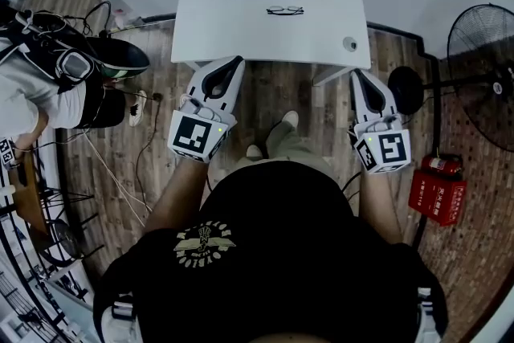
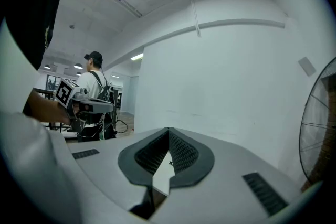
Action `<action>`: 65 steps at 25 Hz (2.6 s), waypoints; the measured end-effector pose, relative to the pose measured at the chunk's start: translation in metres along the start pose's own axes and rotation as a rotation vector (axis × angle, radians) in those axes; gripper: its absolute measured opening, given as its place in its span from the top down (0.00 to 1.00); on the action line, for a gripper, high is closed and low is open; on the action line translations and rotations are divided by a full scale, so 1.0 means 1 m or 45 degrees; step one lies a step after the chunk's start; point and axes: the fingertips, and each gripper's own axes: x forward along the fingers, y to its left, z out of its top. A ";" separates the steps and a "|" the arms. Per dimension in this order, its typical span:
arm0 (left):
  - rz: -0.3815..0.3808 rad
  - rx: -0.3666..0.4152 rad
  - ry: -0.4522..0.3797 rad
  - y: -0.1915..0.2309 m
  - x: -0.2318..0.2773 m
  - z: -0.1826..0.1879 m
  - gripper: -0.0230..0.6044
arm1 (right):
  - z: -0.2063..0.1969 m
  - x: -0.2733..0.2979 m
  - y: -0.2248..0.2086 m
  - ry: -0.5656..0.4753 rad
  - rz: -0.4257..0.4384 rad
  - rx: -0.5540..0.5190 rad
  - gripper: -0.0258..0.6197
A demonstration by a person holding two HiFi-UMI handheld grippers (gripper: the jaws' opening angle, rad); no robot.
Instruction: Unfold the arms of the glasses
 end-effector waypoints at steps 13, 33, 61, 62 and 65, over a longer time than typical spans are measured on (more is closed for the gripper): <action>0.021 -0.089 0.035 0.015 0.050 -0.023 0.95 | -0.021 0.020 -0.038 0.077 -0.021 0.014 0.96; 0.021 -0.025 0.046 0.032 0.159 -0.010 0.95 | -0.013 0.078 -0.134 0.026 -0.010 0.013 0.96; 0.370 0.064 0.191 0.039 0.189 0.006 0.95 | -0.020 0.146 -0.213 -0.090 0.291 0.090 0.96; 0.366 0.077 0.204 0.039 0.191 0.005 0.95 | -0.020 0.146 -0.215 -0.098 0.286 0.100 0.96; 0.341 0.102 0.240 0.038 0.202 0.000 0.95 | -0.022 0.145 -0.215 -0.114 0.281 0.117 0.96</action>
